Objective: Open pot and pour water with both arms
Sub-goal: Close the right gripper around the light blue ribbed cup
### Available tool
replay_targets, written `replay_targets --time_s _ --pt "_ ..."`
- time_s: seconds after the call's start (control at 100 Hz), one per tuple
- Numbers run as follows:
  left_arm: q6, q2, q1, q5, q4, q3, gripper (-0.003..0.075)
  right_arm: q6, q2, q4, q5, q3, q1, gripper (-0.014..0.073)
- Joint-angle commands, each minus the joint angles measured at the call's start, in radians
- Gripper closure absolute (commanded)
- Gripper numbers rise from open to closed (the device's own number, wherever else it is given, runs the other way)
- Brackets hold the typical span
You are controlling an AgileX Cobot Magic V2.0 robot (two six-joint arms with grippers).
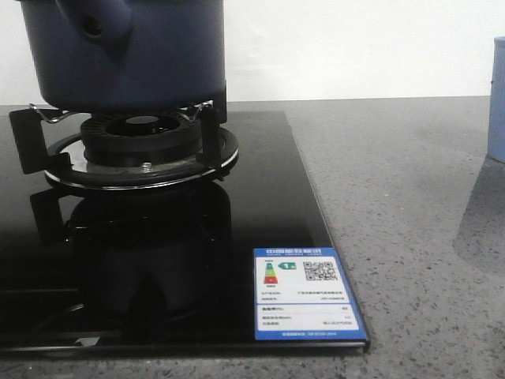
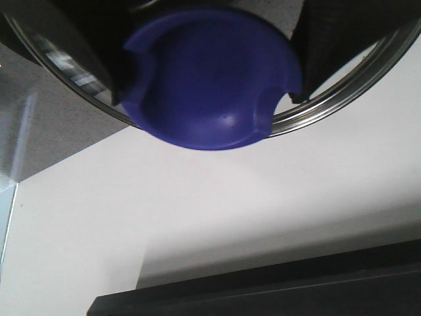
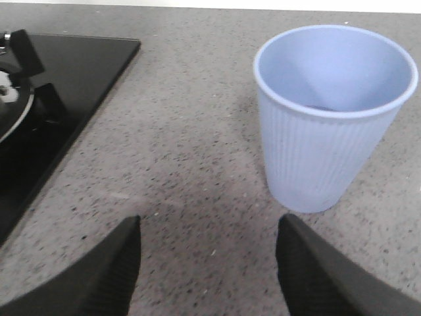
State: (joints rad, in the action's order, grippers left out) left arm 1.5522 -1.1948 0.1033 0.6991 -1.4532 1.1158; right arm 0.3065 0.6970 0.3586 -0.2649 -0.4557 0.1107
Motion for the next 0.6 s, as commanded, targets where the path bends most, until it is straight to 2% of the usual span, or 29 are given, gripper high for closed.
replay_targets --time_s 0.0,0.32,0.59 --pt "-0.006 0.032 0.015 0.001 -0.065 0.041 0.0381 0.009 0.053 -0.026 0.134 -0.026 0.002 0.0185" --pt "-0.006 0.032 0.016 0.001 -0.063 0.041 0.0381 0.009 0.181 -0.102 0.175 -0.026 -0.005 0.0185" --pt "-0.006 0.032 0.016 0.001 -0.063 0.041 0.0381 0.009 0.183 -0.102 0.180 -0.026 -0.081 0.0185"
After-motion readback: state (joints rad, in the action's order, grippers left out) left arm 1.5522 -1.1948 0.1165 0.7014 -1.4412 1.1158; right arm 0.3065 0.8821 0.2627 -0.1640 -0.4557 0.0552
